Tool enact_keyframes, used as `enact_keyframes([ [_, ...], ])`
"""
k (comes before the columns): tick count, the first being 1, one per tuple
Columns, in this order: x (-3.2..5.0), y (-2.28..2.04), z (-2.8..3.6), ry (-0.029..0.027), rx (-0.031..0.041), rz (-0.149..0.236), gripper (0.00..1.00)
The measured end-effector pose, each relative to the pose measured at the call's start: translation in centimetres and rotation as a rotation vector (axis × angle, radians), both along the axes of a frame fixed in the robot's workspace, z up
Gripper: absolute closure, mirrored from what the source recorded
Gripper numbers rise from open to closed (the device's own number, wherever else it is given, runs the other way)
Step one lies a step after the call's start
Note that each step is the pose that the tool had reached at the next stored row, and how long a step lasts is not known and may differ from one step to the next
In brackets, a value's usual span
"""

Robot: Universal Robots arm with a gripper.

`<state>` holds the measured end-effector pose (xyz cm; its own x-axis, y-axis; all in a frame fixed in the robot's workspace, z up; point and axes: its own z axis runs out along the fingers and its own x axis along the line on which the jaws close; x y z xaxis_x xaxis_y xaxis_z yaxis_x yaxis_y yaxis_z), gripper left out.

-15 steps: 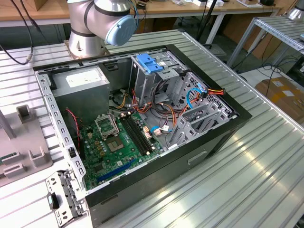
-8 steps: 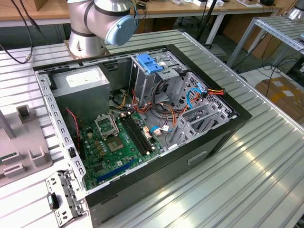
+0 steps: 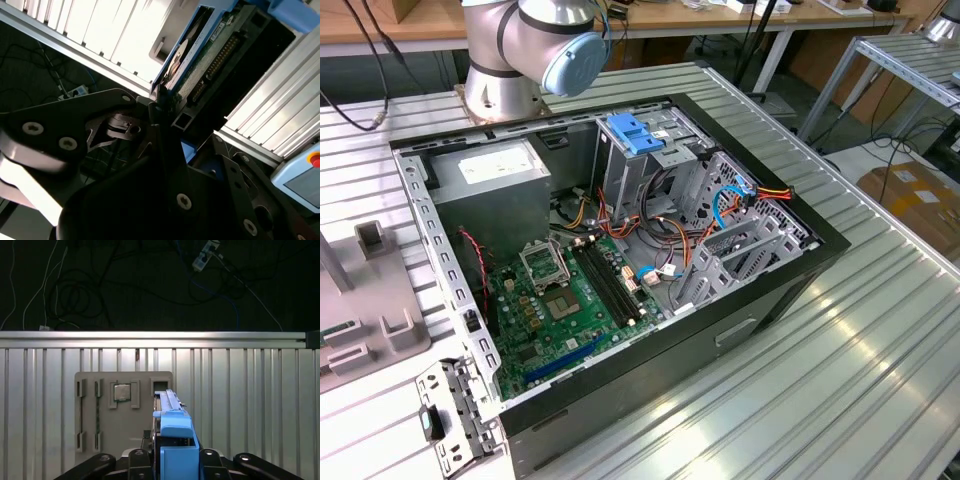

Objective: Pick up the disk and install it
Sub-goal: 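Pick up the disk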

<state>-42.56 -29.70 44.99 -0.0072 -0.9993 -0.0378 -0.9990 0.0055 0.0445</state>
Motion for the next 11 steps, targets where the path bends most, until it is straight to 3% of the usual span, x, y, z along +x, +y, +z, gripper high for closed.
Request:
enact_keyframes([
  [11, 0.00, 0.00, 1.07, 0.0000, 0.0000, 0.000, 0.63],
])
